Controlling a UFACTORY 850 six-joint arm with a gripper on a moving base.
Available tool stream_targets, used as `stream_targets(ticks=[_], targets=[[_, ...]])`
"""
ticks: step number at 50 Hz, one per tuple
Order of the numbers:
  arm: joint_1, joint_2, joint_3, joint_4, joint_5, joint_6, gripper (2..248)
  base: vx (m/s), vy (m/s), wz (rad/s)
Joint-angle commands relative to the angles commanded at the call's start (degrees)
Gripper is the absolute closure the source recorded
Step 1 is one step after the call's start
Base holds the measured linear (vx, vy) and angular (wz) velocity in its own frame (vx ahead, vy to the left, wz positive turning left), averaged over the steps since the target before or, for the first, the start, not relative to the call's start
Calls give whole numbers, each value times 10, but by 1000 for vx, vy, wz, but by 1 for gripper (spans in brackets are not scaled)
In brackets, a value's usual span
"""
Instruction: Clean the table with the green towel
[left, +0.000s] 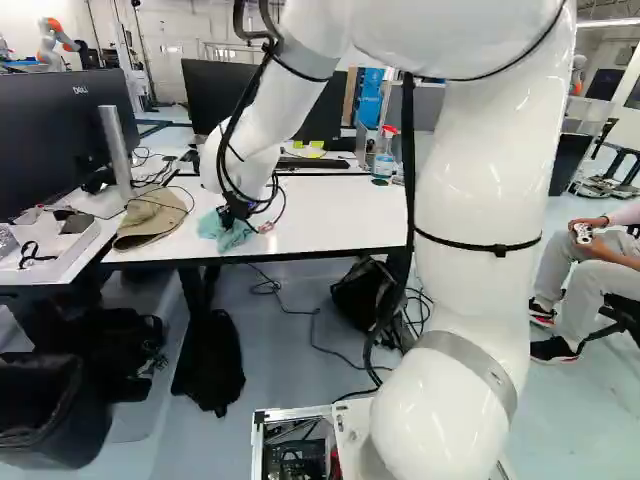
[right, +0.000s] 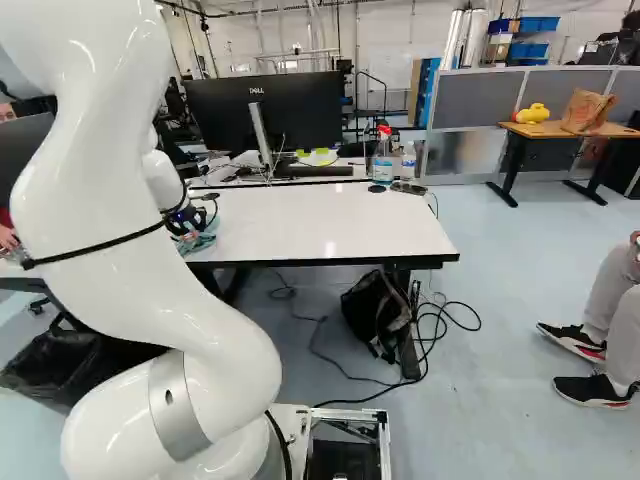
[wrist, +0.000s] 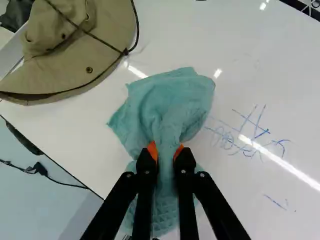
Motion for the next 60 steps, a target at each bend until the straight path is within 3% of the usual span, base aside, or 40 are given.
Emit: stream_targets(ticks=[60], targets=[[-101,77,90,0,0,0,199,0,0,0]])
